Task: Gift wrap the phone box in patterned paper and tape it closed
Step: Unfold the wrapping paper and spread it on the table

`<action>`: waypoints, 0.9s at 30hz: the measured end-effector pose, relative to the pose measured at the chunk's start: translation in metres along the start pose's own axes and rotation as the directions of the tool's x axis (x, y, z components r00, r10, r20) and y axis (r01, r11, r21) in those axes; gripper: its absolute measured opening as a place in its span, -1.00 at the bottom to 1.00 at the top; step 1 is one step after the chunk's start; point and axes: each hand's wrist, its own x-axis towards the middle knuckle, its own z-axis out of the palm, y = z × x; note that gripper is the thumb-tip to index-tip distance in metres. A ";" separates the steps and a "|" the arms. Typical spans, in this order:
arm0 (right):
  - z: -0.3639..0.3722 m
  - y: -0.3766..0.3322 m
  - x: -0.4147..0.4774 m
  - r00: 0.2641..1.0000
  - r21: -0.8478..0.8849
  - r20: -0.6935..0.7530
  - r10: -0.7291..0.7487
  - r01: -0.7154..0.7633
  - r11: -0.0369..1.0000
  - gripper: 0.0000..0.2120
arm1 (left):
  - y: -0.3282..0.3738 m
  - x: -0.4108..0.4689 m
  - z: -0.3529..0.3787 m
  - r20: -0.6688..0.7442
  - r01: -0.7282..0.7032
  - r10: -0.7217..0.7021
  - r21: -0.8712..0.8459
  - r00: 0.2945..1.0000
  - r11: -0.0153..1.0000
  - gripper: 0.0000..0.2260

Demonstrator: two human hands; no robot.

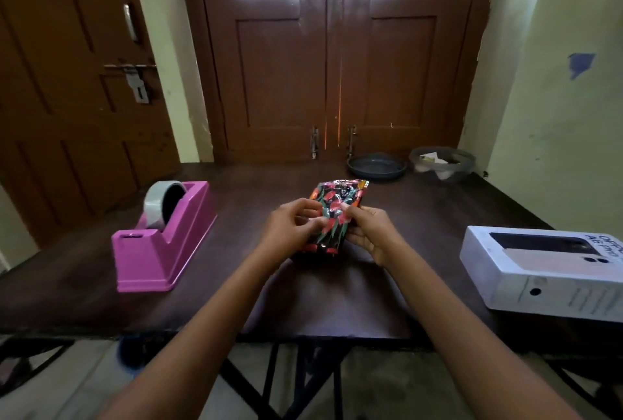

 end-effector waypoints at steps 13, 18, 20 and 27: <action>-0.009 0.009 0.015 0.988 0.192 0.053 -0.143 0.130 0.973 -0.84 | -0.005 0.028 0.037 -0.067 -0.194 0.193 -0.017 0.979 0.981 -0.85; -0.011 0.011 0.014 0.979 0.120 0.057 -0.196 0.189 0.975 -0.71 | -0.007 0.027 0.035 -0.141 -0.156 0.125 -0.236 0.982 0.959 -0.82; -0.011 0.012 0.015 0.972 0.079 0.046 -0.229 0.225 0.971 -0.67 | -0.007 0.026 0.032 -0.149 -0.113 0.065 -0.343 0.987 0.933 -0.81; -0.009 0.013 0.010 0.925 -0.087 0.126 -0.360 0.371 0.924 -0.67 | -0.006 0.021 0.023 -0.043 0.005 -0.033 -0.518 0.999 0.855 -0.87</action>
